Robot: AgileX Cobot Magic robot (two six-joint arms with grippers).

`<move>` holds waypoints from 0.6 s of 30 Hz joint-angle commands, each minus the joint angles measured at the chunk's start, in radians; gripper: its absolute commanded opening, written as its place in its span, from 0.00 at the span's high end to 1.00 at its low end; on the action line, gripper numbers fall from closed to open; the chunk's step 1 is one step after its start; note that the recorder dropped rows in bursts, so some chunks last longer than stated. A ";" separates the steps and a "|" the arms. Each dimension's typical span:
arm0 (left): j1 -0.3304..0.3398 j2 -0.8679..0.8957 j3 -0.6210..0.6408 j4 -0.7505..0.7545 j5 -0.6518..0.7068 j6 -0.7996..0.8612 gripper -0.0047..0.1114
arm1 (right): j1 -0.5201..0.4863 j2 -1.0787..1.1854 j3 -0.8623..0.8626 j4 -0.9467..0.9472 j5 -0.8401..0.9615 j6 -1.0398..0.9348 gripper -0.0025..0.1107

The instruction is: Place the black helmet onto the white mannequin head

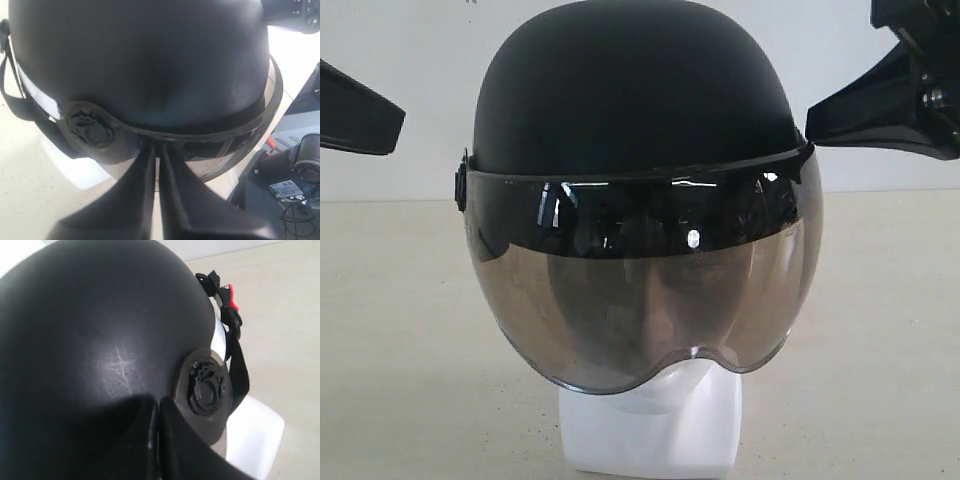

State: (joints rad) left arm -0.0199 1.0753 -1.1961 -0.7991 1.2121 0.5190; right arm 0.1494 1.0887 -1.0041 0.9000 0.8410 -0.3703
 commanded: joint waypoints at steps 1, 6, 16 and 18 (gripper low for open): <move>0.003 0.007 0.002 -0.013 -0.008 -0.010 0.92 | -0.001 0.001 0.004 -0.070 0.038 0.017 0.98; 0.003 0.007 0.002 -0.067 -0.001 -0.010 0.92 | -0.001 0.001 0.004 -0.111 0.045 0.027 0.98; 0.003 0.007 0.002 -0.166 -0.004 -0.010 0.92 | -0.001 -0.047 0.002 -0.099 0.005 0.030 0.98; 0.003 0.007 0.002 -0.205 -0.007 -0.010 0.92 | -0.001 -0.073 -0.014 -0.099 -0.015 0.030 0.98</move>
State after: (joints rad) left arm -0.0199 1.0753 -1.1961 -0.9405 1.2105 0.5153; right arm 0.1494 1.0616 -1.0041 0.7901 0.8540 -0.3380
